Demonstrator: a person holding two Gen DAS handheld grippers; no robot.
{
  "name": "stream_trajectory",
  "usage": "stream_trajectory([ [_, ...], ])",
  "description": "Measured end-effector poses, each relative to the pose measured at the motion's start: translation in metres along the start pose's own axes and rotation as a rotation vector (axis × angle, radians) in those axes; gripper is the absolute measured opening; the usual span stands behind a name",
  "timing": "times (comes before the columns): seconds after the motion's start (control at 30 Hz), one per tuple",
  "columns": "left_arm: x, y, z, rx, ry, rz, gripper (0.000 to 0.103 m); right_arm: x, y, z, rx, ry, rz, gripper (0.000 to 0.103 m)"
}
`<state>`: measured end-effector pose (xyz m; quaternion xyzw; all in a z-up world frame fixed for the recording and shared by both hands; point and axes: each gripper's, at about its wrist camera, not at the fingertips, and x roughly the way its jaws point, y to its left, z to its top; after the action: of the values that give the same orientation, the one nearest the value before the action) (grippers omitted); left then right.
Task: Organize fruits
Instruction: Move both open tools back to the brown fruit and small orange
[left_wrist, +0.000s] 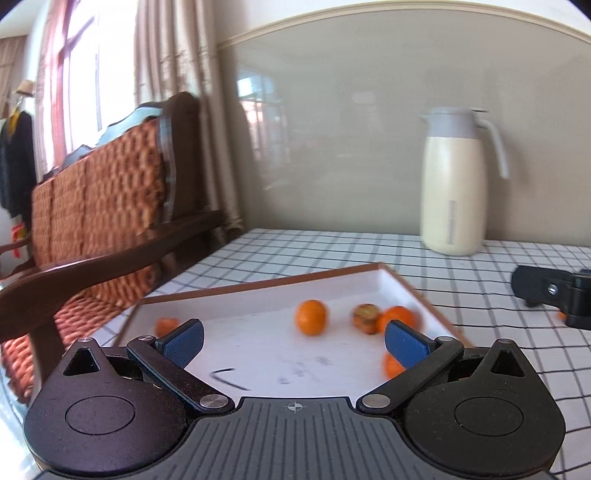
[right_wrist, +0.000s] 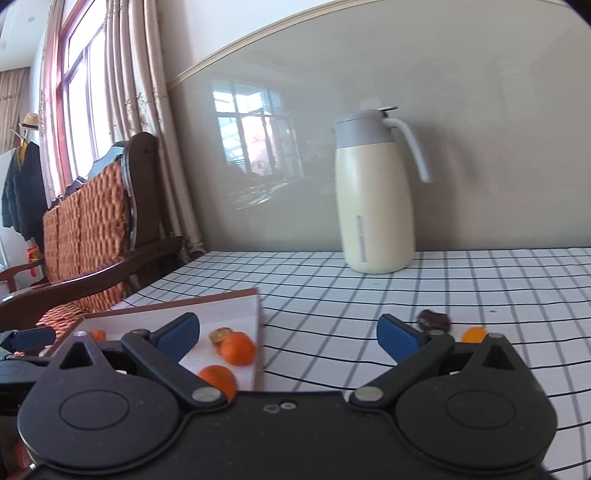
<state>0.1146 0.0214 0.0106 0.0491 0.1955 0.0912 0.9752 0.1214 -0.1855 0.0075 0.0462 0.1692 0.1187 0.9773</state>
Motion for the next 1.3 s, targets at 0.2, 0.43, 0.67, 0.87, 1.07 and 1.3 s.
stream_trajectory([
  [0.2,-0.005,-0.034,0.002,0.045,-0.012,-0.068,0.103,-0.006,-0.023,-0.001,0.020,0.000,-0.062,0.093],
  [0.43,-0.004,-0.065,0.003,0.074,-0.015,-0.117,0.103,-0.012,-0.050,-0.002,0.054,0.003,-0.131,0.091],
  [0.67,0.000,-0.091,0.007,0.074,-0.005,-0.168,0.103,-0.016,-0.072,-0.004,0.078,0.008,-0.187,0.090],
  [0.87,0.005,-0.112,0.009,0.081,-0.005,-0.208,0.103,-0.015,-0.090,-0.004,0.108,0.016,-0.219,0.088],
  [1.07,0.012,-0.131,0.010,0.097,-0.004,-0.239,0.103,-0.011,-0.105,-0.008,0.121,0.042,-0.255,0.082],
  [1.3,0.027,-0.151,0.013,0.103,0.010,-0.254,0.103,0.008,-0.118,-0.008,0.138,0.094,-0.267,0.072],
])
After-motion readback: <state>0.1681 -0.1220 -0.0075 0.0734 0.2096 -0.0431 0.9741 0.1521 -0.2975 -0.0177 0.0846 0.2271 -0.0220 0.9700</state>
